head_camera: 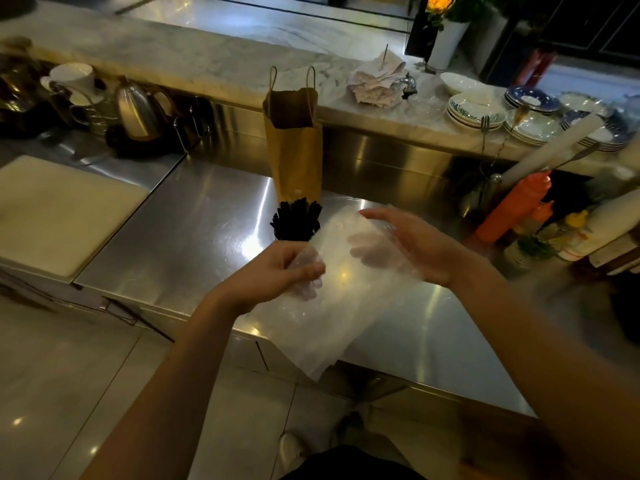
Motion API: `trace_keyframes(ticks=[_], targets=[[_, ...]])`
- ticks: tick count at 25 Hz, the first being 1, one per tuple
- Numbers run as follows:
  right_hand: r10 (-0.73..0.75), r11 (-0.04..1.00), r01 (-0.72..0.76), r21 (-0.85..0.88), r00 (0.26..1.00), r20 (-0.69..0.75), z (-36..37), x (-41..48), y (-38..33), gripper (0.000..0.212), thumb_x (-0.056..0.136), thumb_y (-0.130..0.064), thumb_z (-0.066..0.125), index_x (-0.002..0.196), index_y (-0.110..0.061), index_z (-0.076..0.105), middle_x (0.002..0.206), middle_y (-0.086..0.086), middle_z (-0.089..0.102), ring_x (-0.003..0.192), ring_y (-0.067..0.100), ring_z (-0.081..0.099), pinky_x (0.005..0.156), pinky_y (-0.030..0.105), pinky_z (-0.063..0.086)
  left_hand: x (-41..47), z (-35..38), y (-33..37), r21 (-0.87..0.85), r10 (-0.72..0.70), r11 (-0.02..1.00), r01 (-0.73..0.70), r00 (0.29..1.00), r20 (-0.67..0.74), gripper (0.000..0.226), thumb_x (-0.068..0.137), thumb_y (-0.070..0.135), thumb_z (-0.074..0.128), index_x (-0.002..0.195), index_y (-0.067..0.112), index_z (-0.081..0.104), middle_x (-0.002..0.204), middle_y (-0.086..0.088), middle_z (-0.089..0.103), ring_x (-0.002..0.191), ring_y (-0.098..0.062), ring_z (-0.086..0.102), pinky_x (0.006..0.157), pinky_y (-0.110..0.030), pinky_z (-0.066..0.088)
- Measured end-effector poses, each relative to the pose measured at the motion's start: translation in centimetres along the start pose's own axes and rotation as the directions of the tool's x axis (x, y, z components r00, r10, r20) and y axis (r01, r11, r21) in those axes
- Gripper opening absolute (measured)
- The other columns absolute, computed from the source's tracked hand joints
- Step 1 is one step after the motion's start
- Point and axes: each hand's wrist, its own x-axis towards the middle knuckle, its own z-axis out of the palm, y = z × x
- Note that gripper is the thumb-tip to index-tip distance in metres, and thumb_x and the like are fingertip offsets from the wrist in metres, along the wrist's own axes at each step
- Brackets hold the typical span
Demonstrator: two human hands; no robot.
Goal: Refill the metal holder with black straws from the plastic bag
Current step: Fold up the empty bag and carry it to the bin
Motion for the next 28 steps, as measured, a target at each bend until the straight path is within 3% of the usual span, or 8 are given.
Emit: trace_keyframes(ticks=[2,4,9,12,15,19,24,28], targets=[[0.036,0.977,-0.043,0.21,0.999,0.039,-0.2,-1.0,1.3,0.082,0.073,-0.055,0.073,0.138,-0.011,0.05,0.132,0.023,0.058,0.122,0.038,0.057,0.101,0.051,0.048,-0.9,-0.1,-0.6,-0.094,-0.002,0.995,-0.01,0.991,-0.136,0.024,0.093,0.023,0.06,0.1,0.0,0.064,0.089,-0.017,0.07,0.076,-0.023,0.071,0.065,-0.028,0.056],[0.035,0.971,-0.054,0.232,0.996,0.086,0.9,-1.9,3.2,0.096,0.061,-0.058,0.081,0.138,-0.013,0.049,0.136,0.02,0.057,0.126,0.038,0.054,0.106,0.054,0.042,-1.4,0.5,-0.9,-0.203,-0.019,0.978,-0.04,0.96,-0.28,0.019,0.093,0.023,0.061,0.089,0.004,0.064,0.081,-0.013,0.069,0.071,-0.018,0.069,0.062,-0.024,0.055],[-0.018,1.0,0.02,0.014,0.99,-0.139,5.6,-1.9,5.6,0.027,0.095,-0.024,0.057,0.121,-0.018,0.06,0.116,0.016,0.069,0.106,0.037,0.067,0.092,0.049,0.055,-1.2,2.6,-2.0,-0.334,-0.11,0.941,-0.05,0.888,-0.445,0.016,0.093,0.019,0.062,0.093,0.003,0.065,0.08,-0.008,0.07,0.068,-0.015,0.07,0.062,-0.028,0.056],[-0.043,0.999,0.043,-0.003,0.989,-0.141,5.8,-2.1,4.4,0.025,0.094,-0.034,0.055,0.117,-0.023,0.059,0.108,0.009,0.073,0.101,0.033,0.07,0.089,0.048,0.056,-1.4,2.7,-2.1,-0.291,-0.099,0.954,-0.065,0.851,-0.515,0.016,0.092,0.019,0.064,0.096,0.003,0.066,0.083,-0.012,0.072,0.067,-0.018,0.072,0.059,-0.026,0.056],[-0.036,0.99,0.019,-0.141,0.992,-0.122,5.8,-1.8,4.1,0.035,0.087,-0.04,0.063,0.119,-0.028,0.056,0.109,0.007,0.073,0.099,0.03,0.071,0.085,0.046,0.057,-1.6,3.2,-1.7,-0.242,-0.062,0.966,-0.088,0.834,-0.549,0.013,0.092,0.017,0.065,0.095,0.005,0.067,0.082,-0.01,0.073,0.067,-0.019,0.073,0.059,-0.027,0.058],[-0.095,0.978,0.064,-0.198,0.984,-0.15,5.0,-1.8,3.2,0.024,0.094,-0.009,0.056,0.116,-0.019,0.06,0.102,0.012,0.074,0.091,0.03,0.073,0.076,0.039,0.059,-2.0,3.2,-1.6,-0.305,-0.089,0.949,-0.08,0.859,-0.504,0.013,0.09,0.014,0.066,0.095,0.003,0.068,0.077,-0.002,0.074,0.068,-0.016,0.072,0.06,-0.028,0.057],[-0.088,0.973,0.079,-0.219,0.996,-0.034,2.9,-1.3,2.4,0.023,0.094,-0.004,0.055,0.112,-0.018,0.06,0.105,0.015,0.073,0.095,0.033,0.071,0.071,0.032,0.056,-2.9,2.1,-1.2,-0.448,-0.128,0.894,-0.026,0.942,-0.31,0.022,0.091,0.006,0.058,0.112,0.009,0.065,0.092,-0.006,0.076,0.084,-0.022,0.074,0.068,-0.031,0.059],[-0.115,0.973,0.136,-0.185,0.986,0.121,2.1,-0.1,0.3,0.024,0.092,0.002,0.052,0.105,-0.014,0.065,0.103,0.013,0.073,0.095,0.032,0.071,0.069,0.031,0.058,-3.1,2.0,-0.6,-0.391,-0.07,0.915,-0.1,0.915,-0.396,0.022,0.085,0.004,0.062,0.104,0.01,0.071,0.096,-0.009,0.076,0.086,-0.023,0.073,0.069,-0.031,0.058]])
